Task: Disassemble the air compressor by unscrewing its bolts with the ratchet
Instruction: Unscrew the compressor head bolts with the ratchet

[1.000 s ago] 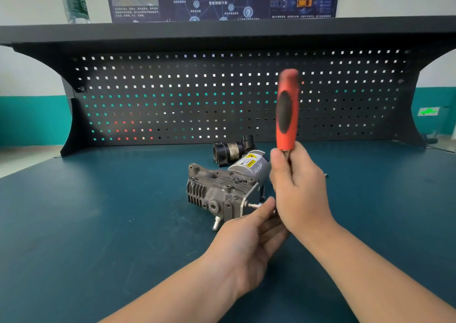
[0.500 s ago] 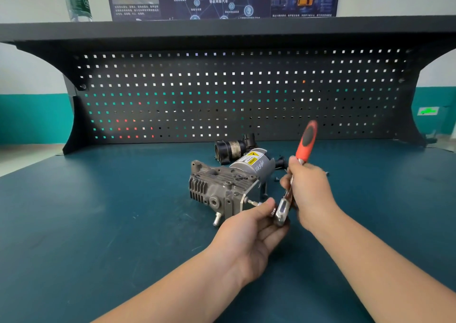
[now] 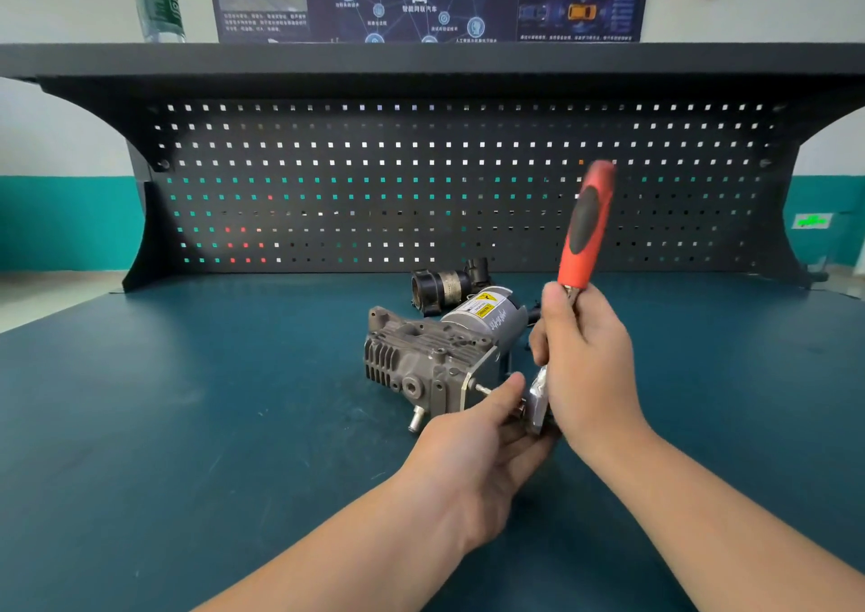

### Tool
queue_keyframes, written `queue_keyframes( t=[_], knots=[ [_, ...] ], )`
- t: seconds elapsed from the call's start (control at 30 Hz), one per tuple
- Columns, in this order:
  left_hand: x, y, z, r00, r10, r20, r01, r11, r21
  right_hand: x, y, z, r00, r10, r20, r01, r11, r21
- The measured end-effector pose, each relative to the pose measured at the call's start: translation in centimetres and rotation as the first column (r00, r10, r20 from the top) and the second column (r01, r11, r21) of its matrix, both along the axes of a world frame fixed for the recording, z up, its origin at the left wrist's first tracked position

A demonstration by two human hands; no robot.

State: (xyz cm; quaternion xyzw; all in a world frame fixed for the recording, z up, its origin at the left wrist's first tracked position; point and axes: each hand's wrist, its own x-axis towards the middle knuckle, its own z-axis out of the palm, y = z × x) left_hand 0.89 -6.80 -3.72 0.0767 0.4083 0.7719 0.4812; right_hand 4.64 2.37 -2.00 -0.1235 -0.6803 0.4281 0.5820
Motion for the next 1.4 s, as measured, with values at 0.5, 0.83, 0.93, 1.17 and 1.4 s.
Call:
queue_keyframes(
  t=[0.5, 0.83, 0.93, 1.17, 1.4],
  knots=[
    [-0.6, 0.0, 0.1, 0.998, -0.054, -0.011, 0.054, 0.997, -0.047, -0.8, 1.2, -0.3, 0.995, -0.002, 0.102, 0.049, 0.889, -0.455],
    [-0.6, -0.1, 0.0, 0.998, -0.061, -0.023, 0.060, 0.996, -0.066, -1.3, 1.9, -1.4, 0.986, 0.161, 0.039, -0.048, 0.507, -0.861],
    [-0.4, 0.0, 0.0, 0.999, -0.040, -0.017, 0.039, 0.998, -0.050, -1.2, 1.7, -0.8, 0.997, 0.077, 0.011, -0.050, 0.741, -0.670],
    [-0.3, -0.2, 0.2, 0.999, -0.037, -0.032, 0.037, 0.999, -0.015, 0.6, -1.4, -0.1, 0.999, 0.038, 0.009, -0.039, 0.947, 0.318],
    [-0.7, -0.5, 0.2, 0.991, -0.091, -0.094, 0.087, 0.995, -0.043, 0.7, -1.5, -0.3, 0.997, -0.029, 0.077, -0.029, 0.749, 0.662]
  ],
)
